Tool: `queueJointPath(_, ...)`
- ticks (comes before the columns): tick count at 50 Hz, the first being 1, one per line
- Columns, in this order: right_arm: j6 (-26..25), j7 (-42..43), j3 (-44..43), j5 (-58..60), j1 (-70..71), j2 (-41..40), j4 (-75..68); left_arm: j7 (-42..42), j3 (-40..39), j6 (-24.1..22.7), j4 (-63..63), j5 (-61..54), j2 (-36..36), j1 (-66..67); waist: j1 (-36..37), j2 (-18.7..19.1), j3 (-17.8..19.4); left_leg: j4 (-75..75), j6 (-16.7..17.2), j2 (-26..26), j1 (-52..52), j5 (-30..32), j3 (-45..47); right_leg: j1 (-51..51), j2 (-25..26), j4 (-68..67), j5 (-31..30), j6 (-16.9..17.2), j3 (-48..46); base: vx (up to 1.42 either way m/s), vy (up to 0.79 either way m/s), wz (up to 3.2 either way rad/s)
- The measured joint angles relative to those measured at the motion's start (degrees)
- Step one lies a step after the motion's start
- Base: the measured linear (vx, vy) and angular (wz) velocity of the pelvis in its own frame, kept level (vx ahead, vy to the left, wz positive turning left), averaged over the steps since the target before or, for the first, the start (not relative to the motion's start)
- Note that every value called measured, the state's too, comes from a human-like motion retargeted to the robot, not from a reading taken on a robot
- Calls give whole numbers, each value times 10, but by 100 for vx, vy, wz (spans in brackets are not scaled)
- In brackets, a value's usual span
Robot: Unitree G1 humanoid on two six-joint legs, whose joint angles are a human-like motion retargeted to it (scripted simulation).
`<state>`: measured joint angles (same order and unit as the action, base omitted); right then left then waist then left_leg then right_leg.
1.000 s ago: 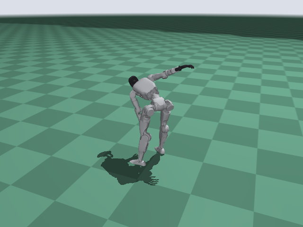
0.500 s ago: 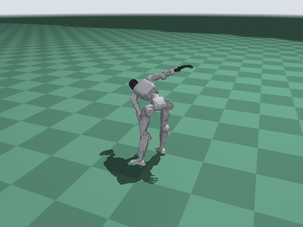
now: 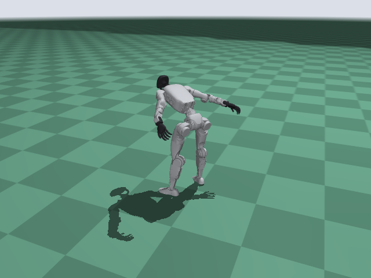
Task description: Upper body actions
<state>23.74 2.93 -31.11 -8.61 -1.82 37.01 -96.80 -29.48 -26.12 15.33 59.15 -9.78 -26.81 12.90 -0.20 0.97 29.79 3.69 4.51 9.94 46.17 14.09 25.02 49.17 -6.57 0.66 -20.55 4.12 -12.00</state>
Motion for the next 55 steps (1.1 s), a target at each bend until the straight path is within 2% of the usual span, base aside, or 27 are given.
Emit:
queueJointPath(4, -23, 4, 21, 39, 19, 33, 17, 14, -46, 60, 35, 47, 18, 90, 65, 55, 0, -4, -9, -22, -6, 3, -33, -36, -23, -2, 9, 6, -31, 41, -16, 89)
queueJointPath(7, -44, 8, 24, 75, 38, 72, 25, 31, -82, 93, 71, 126, 26, 135, 111, 100, 0, -3, -13, -41, -10, 9, -61, -61, -40, -2, 17, 10, -55, 40, -16, 103)
queueJointPath(13, -57, 20, -14, 101, 72, 140, 29, 51, -139, 90, 159, 343, 6, 167, 222, 186, 0, 4, -19, -82, 1, 22, -108, -82, -75, -3, 25, 16, -89, 33, -33, 98)
queueJointPath(20, -70, -9, -106, 75, 77, 196, 36, 180, -148, 112, 311, 411, -44, 99, 405, 287, 0, 13, -22, -120, 16, 36, -157, -94, -107, -11, 30, 20, -127, 40, -57, 81)
queueJointPath(22, -77, -10, -129, 72, 85, 194, 40, 176, -144, 120, 360, 448, -80, 71, 463, 288, 0, 13, -21, -127, 31, 37, -164, -84, -113, -11, 29, 19, -126, 46, -69, 57)
queueJointPath(27, -102, -2, -161, 73, 111, 209, 52, 69, -65, 129, 383, 577, -132, 27, 585, 288, 0, 13, -21, -142, 87, 41, -169, -34, -122, -10, 24, 18, -109, 46, -44, 38)
queueJointPath(32, -151, 8, -114, 86, 152, 234, 69, 81, 2, 101, 383, 575, -135, -17, 644, 288, 0, 13, -21, -143, 140, 48, -184, 6, -114, -10, 27, 15, -103, 32, -27, 22)
queueJointPath(34, -176, 6, -77, 107, 183, 246, 78, 89, 26, 78, 383, 571, -123, -32, 648, 288, 0, 13, -15, -142, 160, 48, -189, 21, -109, -10, 30, 13, -100, 23, -7, 22)
queueJointPath(37, -220, 2, -7, 155, 240, 259, 97, 53, 67, 13, 383, 604, -115, -42, 638, 288, 0, 13, -5, -136, 184, 47, -192, 39, -101, -11, 35, 8, -103, 17, 7, 12)
queueJointPath(39, -230, -10, 30, 180, 270, 259, 114, 46, 85, -8, 383, 628, -116, -44, 633, 288, 0, 13, -5, -134, 195, 49, -194, 48, -95, -12, 38, 5, -108, 10, 6, -4)
queueJointPath(42, -239, -27, 64, 210, 306, 250, 132, 94, 85, 1, 383, 594, -116, -43, 625, 288, 0, 13, -2, -130, 206, 48, -197, 57, -90, -11, 39, 6, -109, 2, 0, -3)
queueJointPath(45, -243, -43, 77, 213, 324, 243, 135, 173, 70, 16, 383, 495, -106, -42, 618, 288, 0, 13, 0, -126, 210, 47, -196, 60, -86, -10, 39, 5, -113, -2, -1, -3)
queueJointPath(49, -227, -37, 66, 184, 323, 234, 135, 250, 73, 2, 383, 405, -86, -41, 603, 288, 0, 13, 2, -122, 200, 45, -200, 51, -85, -13, 42, 6, -118, -12, -9, -2)
queueJointPath(52, -214, -33, 44, 167, 302, 229, 130, 265, 94, -3, 383, 397, -66, -40, 592, 288, 0, 13, 1, -120, 180, 43, -201, 33, -84, -12, 43, 7, -119, -21, -15, 0)
queueJointPath(55, -199, -23, 14, 157, 260, 222, 122, 235, 117, 2, 383, 414, -46, -45, 582, 288, 0, 13, -2, -119, 152, 41, -205, 7, -83, -12, 45, 8, -121, -23, -18, -1)
